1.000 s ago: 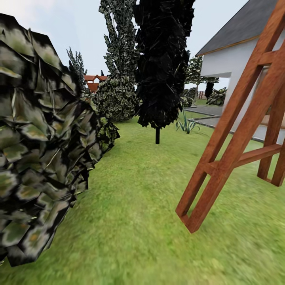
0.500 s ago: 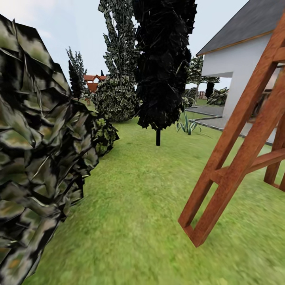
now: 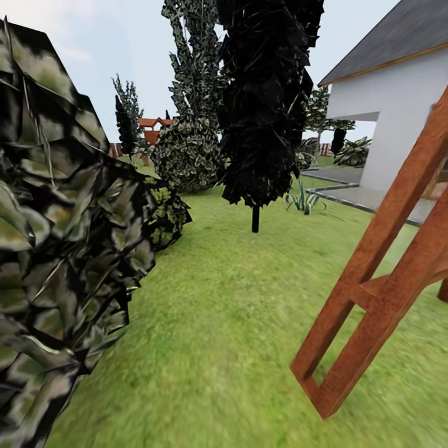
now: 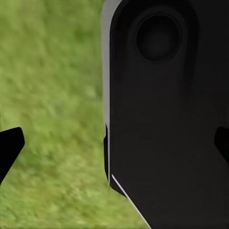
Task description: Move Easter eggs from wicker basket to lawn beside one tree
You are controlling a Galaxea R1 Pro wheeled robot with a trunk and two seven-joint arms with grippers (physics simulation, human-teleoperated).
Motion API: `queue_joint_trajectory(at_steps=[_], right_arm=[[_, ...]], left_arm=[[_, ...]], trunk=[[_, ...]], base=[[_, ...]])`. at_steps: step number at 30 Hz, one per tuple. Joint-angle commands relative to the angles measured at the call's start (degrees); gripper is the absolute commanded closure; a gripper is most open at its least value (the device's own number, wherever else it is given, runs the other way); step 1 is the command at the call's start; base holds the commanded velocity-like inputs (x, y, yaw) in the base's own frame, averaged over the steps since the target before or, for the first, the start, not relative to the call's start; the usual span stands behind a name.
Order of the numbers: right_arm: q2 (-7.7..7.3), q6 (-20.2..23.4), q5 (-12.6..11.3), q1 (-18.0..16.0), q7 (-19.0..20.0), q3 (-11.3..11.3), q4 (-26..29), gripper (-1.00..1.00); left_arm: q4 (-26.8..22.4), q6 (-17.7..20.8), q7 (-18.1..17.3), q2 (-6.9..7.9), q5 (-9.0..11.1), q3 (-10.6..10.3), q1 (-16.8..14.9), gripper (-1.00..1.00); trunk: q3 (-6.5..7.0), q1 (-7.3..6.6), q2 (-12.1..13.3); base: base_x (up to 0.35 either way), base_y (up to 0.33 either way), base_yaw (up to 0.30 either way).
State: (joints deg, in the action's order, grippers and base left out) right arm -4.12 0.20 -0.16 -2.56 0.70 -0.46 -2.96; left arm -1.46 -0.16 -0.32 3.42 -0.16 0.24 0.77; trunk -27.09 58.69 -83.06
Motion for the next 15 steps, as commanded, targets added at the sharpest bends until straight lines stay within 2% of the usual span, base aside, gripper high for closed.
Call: queue_joint_trajectory(at_steps=[1,6,12,15], right_arm=[[-0.05,0.04,-0.02,-0.08,0.08,-0.05,-0.11,-1.00],[-0.10,0.06,-0.02,-0.08,0.09,-0.07,-0.11,-1.00],[-0.10,0.07,-0.02,-0.08,0.09,-0.06,-0.11,-1.00],[-0.10,0.10,-0.02,-0.08,0.13,-0.07,-0.11,-1.00]], left_arm=[[-0.12,-0.02,-0.03,0.00,-0.02,0.02,0.03,-1.00],[-0.12,-0.02,-0.04,0.00,-0.02,0.02,0.03,-1.00],[-0.12,-0.02,-0.10,0.00,-0.02,0.02,0.02,-1.00],[-0.12,-0.02,-0.08,0.00,-0.02,0.02,0.02,-1.00]], trunk=[[-0.04,0.04,-0.02],[-0.04,0.04,-0.02],[-0.04,0.04,-0.02],[-0.04,0.04,-0.02]], base=[[0.344,0.000,0.067],[0.336,0.072,0.021],[0.296,0.199,0.001],[0.291,0.212,-0.123]])
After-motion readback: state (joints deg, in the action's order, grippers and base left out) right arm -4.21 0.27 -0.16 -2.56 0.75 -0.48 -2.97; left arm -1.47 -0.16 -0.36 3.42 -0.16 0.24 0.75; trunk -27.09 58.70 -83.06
